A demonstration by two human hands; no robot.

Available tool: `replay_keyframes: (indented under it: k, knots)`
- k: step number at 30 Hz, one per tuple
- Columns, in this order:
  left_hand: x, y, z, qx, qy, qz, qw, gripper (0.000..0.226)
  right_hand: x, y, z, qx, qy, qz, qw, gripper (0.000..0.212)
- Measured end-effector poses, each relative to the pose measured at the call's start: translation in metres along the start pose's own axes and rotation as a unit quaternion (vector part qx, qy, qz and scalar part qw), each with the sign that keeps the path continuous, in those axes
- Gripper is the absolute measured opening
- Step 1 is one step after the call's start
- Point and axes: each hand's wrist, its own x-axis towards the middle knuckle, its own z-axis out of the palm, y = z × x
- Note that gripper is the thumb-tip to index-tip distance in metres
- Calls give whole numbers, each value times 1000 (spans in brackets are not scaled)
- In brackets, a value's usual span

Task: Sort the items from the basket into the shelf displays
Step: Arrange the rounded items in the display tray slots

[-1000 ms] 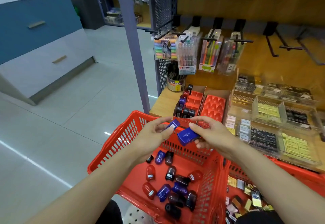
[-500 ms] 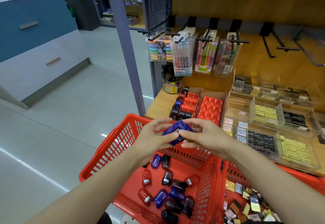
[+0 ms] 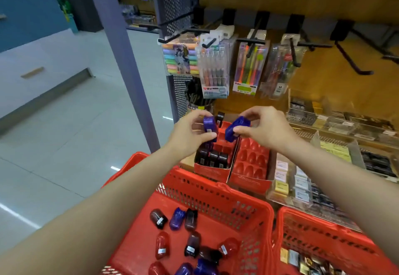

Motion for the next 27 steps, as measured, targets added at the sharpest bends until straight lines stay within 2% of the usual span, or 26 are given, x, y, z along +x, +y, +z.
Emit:
replay_keyframes:
  k: [2,5,8,12,18,20,24,26,27]
  knots:
    - [19,-5,5,45,-16,0,999,42,9,9,14,-26,-19,8,999,45]
    - [35,-15,15,183,-72,-4,980,40,16,20,33,-59,-48,6,997,48]
    - [43,-25,21,238,-101,-11,966,45,16,27,44,-71,-57,-9,996,49]
    - [48,-33,23,271,-89,15,958,44,17,29,54,-74,-54,-22,996,47]
    - [53,-37,18,275,-129,5,953,44,17,28,65,-188,-19,-55,980,41]
    - [52,-40,18,283,-119,5,952,44,15,30,68,-209,-15,-62,976,39]
    - [52,-43,21,308,-141,-22,941,48,11,30,69,-206,-28,-54,977,36]
    - [52,-40,19,314,-157,-7,936,47,11,28,67,-205,-32,-57,977,33]
    - [52,-39,17,291,-149,9,945,43,11,28,65,-205,-31,-60,976,31]
